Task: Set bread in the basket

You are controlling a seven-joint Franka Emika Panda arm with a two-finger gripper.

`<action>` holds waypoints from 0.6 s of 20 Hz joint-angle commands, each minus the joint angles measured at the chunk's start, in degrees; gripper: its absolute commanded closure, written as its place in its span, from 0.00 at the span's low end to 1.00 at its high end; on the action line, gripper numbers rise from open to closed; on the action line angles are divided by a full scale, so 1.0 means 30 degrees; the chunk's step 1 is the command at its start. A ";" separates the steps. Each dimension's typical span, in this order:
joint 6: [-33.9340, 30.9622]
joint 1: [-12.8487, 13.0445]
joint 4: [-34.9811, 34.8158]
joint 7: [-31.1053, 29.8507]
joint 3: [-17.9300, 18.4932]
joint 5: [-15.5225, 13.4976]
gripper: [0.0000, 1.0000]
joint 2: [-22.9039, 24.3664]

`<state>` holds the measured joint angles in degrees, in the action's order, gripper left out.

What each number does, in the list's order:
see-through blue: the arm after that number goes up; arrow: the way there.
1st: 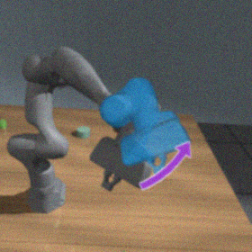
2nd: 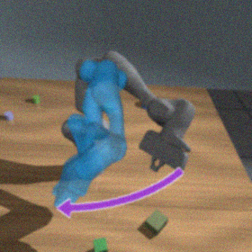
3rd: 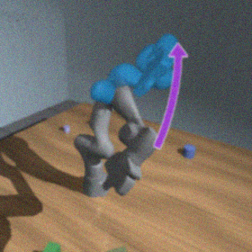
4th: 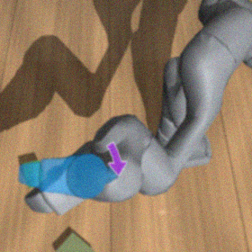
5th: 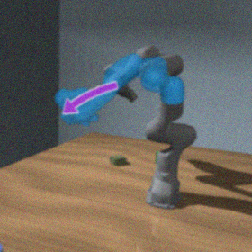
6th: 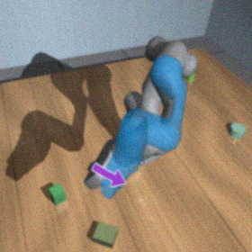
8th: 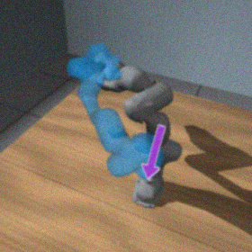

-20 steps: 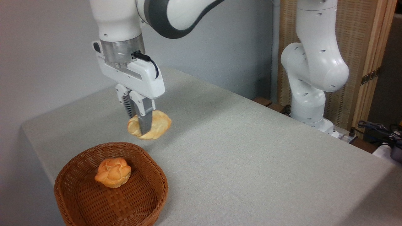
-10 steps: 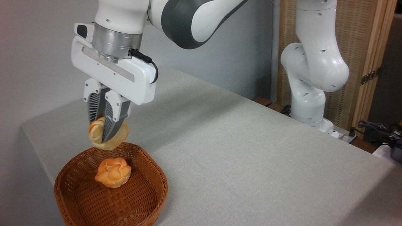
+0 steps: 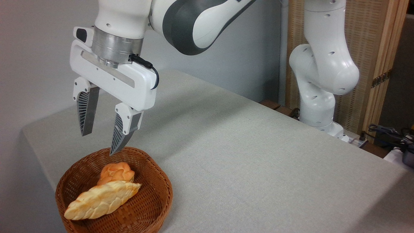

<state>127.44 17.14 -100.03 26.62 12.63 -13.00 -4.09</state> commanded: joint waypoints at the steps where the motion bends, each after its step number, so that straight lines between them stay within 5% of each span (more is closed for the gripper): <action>1: -0.0640 0.0263 0.0032 -0.0114 0.0068 0.0054 0.00 -0.0044; 4: -0.3185 0.0293 0.0178 0.0003 -0.0020 0.1516 0.00 0.0102; 7: -0.5090 0.0293 0.0208 0.0062 -0.0400 0.1958 0.00 0.0190; 12: -0.8697 0.0293 0.0237 0.2458 -0.1016 0.3393 0.00 0.0512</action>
<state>106.20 17.93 -99.77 29.42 9.93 -5.08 -3.61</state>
